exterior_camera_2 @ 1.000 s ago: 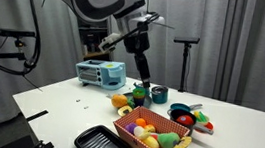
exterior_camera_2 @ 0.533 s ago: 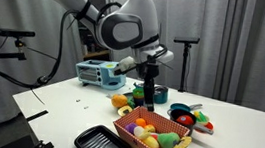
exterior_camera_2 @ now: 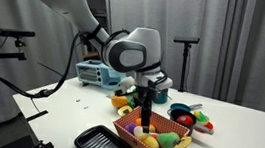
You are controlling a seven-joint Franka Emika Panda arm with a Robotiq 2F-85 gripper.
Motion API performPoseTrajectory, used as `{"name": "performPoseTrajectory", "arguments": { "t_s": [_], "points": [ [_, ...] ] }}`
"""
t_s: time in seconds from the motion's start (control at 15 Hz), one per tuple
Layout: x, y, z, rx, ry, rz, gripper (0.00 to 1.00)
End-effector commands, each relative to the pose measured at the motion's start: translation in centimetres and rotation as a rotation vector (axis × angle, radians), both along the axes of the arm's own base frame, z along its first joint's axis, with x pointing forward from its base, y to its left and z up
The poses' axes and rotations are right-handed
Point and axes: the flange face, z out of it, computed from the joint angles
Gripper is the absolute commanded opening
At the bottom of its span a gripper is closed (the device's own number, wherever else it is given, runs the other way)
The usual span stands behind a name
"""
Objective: Remove the banana toy from the basket and place it on the black tray
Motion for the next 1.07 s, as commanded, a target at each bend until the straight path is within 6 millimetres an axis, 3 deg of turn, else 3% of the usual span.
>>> {"name": "performPoseTrajectory", "arguments": {
  "t_s": [0.0, 0.4, 0.47, 0.53, 0.67, 1.0],
  "points": [
    [0.3, 0.3, -2.0, -0.026, 0.022, 0.014, 1.00],
    [0.1, 1.2, -3.9, -0.054, 0.018, 0.064, 1.00],
    [0.1, 1.2, -4.1, -0.063, 0.016, 0.076, 0.96],
    [-0.1, 1.2, -4.4, -0.071, 0.017, 0.088, 0.74],
    [-0.3, 1.1, -4.7, -0.084, 0.018, 0.103, 0.69],
    [-0.7, 0.8, -4.8, -0.100, 0.029, 0.125, 0.30]
  ]
}}
